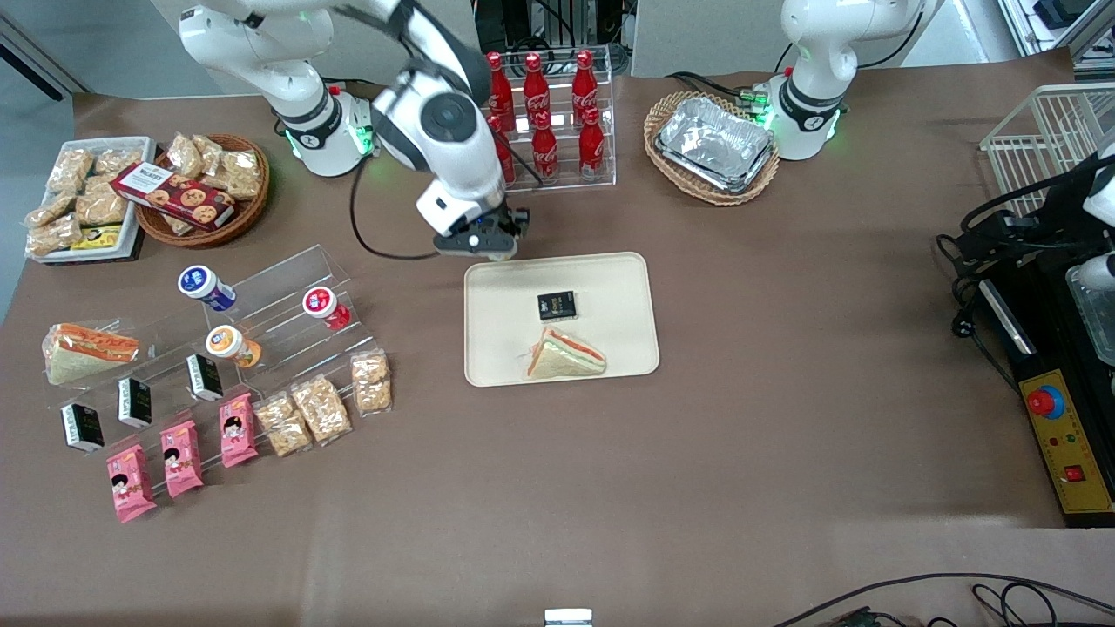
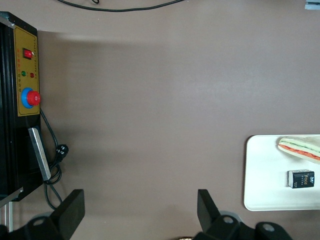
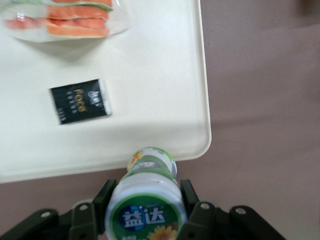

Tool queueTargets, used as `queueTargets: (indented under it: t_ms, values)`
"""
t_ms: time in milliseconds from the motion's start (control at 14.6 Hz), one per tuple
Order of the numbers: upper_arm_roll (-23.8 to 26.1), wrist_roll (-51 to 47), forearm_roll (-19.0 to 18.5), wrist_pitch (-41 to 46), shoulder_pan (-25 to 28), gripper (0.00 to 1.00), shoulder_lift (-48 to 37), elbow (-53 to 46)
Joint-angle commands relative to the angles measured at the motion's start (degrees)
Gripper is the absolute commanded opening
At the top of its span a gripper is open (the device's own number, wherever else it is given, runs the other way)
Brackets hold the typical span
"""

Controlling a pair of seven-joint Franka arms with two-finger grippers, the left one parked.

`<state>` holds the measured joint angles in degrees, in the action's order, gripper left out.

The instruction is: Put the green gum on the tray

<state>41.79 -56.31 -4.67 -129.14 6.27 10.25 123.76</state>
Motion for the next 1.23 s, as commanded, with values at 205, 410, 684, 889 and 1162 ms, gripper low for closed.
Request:
queueTargets:
  t_ms: [205, 410, 684, 889, 1162]
  values:
    - [-1.3, -9.0, -14.6, -9.8, 1.6, 0.23, 13.7, -1.7]
    - [-2.3, -9.2, -17.6, -12.9, 1.6, 0.27, 17.3, -1.9]
    - [-3.2, -9.1, -19.1, -13.5, 1.6, 0.89, 18.6, -2.0]
    - [-3.7, -8.6, -19.7, -13.3, 1.5, 1.00, 18.6, -2.1]
    - [-3.3, -7.6, -19.3, -2.8, -0.6, 1.00, 14.2, -5.4]
